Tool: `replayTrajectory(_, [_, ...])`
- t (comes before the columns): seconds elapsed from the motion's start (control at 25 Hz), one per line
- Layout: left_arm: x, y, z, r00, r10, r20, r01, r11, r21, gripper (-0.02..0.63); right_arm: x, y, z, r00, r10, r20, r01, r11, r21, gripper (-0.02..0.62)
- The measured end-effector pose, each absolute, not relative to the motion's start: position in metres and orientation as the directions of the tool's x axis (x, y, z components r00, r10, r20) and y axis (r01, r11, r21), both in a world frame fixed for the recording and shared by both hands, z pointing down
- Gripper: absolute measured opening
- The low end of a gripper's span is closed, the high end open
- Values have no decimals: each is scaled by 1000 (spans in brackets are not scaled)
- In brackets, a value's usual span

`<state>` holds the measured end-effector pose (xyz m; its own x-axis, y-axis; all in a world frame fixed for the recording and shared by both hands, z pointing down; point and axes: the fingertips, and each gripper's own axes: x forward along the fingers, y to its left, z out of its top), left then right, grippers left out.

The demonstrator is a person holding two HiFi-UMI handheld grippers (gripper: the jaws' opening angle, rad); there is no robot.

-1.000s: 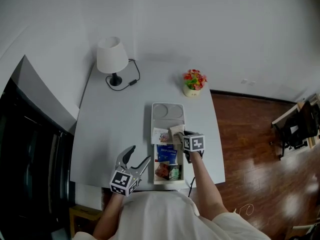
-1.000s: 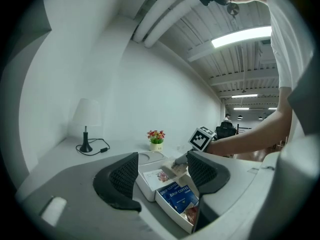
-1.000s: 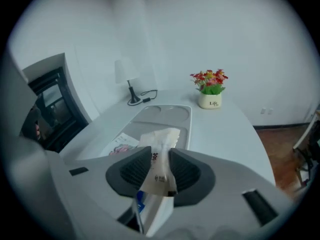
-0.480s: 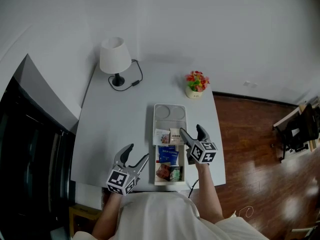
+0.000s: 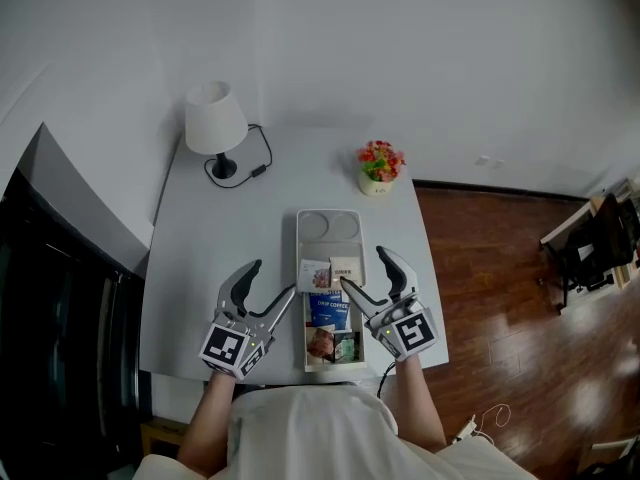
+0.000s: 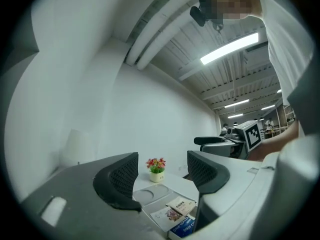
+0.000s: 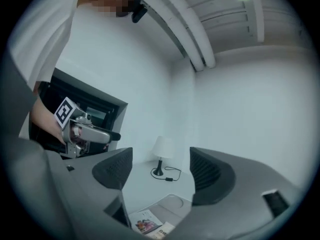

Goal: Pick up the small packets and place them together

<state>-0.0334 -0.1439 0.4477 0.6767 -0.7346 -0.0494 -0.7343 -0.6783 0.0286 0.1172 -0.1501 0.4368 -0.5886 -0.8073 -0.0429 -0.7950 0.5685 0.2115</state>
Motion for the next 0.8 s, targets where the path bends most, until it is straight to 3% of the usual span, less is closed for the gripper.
replayTrajectory(0.8, [11,-136,457,703,-711,10,-711,-703,-11,294,132,-133,463,-644,-765,-22,-761,637,122,373])
